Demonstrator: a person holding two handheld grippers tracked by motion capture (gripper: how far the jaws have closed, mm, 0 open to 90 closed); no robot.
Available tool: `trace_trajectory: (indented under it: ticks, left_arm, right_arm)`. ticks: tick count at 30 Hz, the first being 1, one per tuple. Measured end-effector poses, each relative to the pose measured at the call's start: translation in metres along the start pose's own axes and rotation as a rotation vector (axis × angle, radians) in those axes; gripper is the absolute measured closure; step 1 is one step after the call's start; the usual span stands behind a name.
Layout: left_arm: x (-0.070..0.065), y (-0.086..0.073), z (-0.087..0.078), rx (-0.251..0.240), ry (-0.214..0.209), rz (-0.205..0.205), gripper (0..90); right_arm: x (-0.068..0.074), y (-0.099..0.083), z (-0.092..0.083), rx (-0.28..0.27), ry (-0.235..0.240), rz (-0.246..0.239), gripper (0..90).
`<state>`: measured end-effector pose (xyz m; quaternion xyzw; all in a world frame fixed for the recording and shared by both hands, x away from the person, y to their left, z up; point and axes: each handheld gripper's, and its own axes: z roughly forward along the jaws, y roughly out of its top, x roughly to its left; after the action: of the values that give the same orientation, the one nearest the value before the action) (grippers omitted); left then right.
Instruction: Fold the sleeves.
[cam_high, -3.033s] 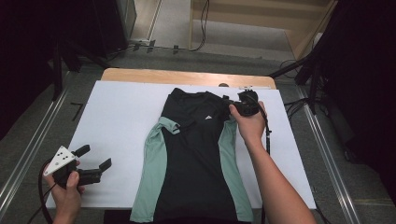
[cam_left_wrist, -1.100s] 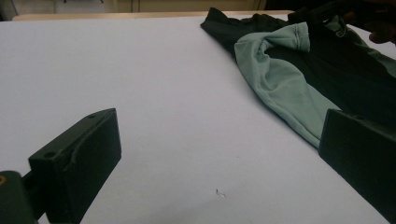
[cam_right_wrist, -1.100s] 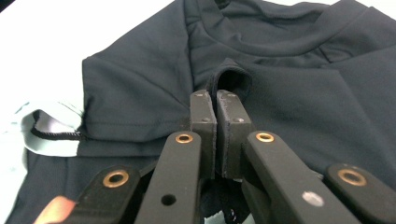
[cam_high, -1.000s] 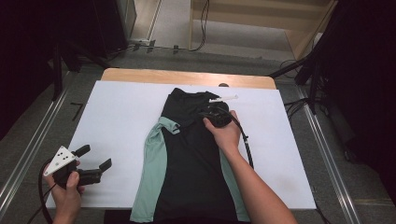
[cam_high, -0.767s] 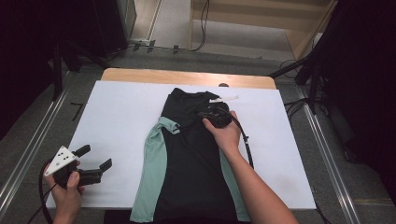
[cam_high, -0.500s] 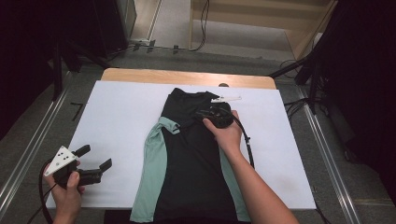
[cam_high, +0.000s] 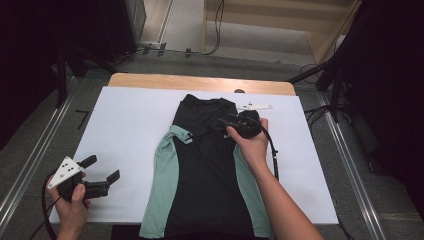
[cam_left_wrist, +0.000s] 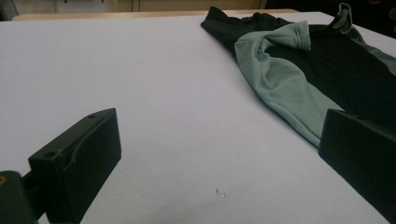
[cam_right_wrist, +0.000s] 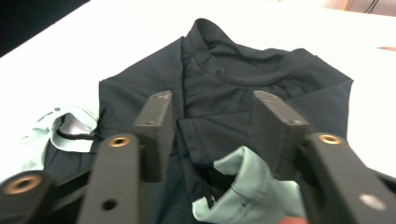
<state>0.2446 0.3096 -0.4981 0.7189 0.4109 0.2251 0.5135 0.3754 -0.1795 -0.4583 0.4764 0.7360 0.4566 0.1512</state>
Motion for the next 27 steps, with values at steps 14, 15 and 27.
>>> trace_trajectory:
  ticks: [14, 15, 27]
  left_arm:
    - [0.000, 0.000, 0.000, -0.002, -0.001, 0.003, 0.0]
    - [0.000, 0.000, 0.000, -0.001, -0.002, 0.004, 0.0]
    - [0.000, 0.000, -0.001, 0.000, 0.000, 0.007, 0.0]
  right_arm:
    - [-0.016, -0.013, -0.035, -0.081, 0.003, -0.003, 5.0]
    - [-0.017, -0.014, -0.036, -0.083, -0.001, -0.001, 0.1]
    - [-0.026, -0.030, -0.066, -0.142, -0.052, -0.011, 0.0]
